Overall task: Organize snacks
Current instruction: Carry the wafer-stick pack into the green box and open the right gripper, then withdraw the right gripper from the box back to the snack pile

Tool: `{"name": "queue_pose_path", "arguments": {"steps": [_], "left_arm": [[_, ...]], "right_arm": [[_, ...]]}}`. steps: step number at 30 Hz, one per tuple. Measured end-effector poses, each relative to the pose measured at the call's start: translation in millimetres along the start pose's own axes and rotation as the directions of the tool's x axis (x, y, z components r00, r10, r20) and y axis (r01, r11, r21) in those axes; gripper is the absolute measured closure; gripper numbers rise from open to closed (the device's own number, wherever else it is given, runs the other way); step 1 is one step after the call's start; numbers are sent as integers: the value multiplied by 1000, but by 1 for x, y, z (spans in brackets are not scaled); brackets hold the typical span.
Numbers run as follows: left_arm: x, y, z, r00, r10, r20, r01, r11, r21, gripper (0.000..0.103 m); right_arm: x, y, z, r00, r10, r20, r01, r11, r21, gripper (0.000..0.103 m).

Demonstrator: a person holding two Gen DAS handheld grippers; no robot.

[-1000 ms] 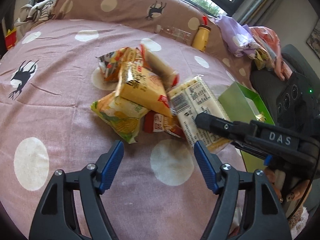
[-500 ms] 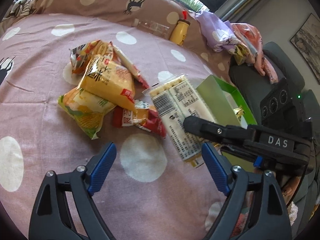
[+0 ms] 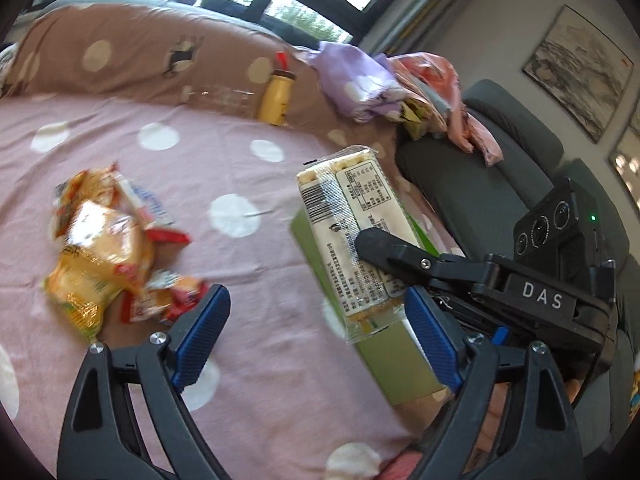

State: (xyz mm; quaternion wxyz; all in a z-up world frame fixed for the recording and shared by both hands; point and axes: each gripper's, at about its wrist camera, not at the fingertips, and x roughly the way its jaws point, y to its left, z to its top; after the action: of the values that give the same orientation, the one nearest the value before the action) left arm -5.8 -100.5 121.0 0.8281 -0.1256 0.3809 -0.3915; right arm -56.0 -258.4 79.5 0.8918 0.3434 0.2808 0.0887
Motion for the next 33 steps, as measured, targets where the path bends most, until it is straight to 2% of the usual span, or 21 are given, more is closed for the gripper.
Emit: {"name": "queue_pose_path", "arguments": {"steps": [5,11,19,22,24,26,27,30,33], "left_arm": [[41,-42,7,998,-49,-45,53,995,88,14],[85,-72,7,991,-59,-120,76,988,136,15],[115,-82,0,982,12,-186,21,985,174,15],[110,-74,2,985,32,-170,-3,986,167,15],[97,-65,3,988,39,-148,-16,988,156,14],[85,-57,6,990,58,-125,-39,988,150,14],[79,-53,7,991,75,-113,-58,987,148,14],[56,-35,8,988,133,-80,-122,984,130,13],[33,-14,8,978,202,-55,-195,974,113,13]], "right_arm": [[-36,-36,14,992,-80,95,72,994,87,84],[-55,-76,18,980,-151,128,122,970,213,84],[-53,-107,16,964,-259,62,230,925,301,83],[-51,-105,16,929,-369,34,346,898,271,83],[-57,-102,17,921,-383,68,351,895,276,73],[-60,-98,17,924,-369,96,334,905,261,44],[-60,-94,17,927,-360,107,326,913,248,39],[-55,-79,18,931,-347,116,321,926,198,35],[-47,-63,17,929,-350,123,332,932,145,30]]}}
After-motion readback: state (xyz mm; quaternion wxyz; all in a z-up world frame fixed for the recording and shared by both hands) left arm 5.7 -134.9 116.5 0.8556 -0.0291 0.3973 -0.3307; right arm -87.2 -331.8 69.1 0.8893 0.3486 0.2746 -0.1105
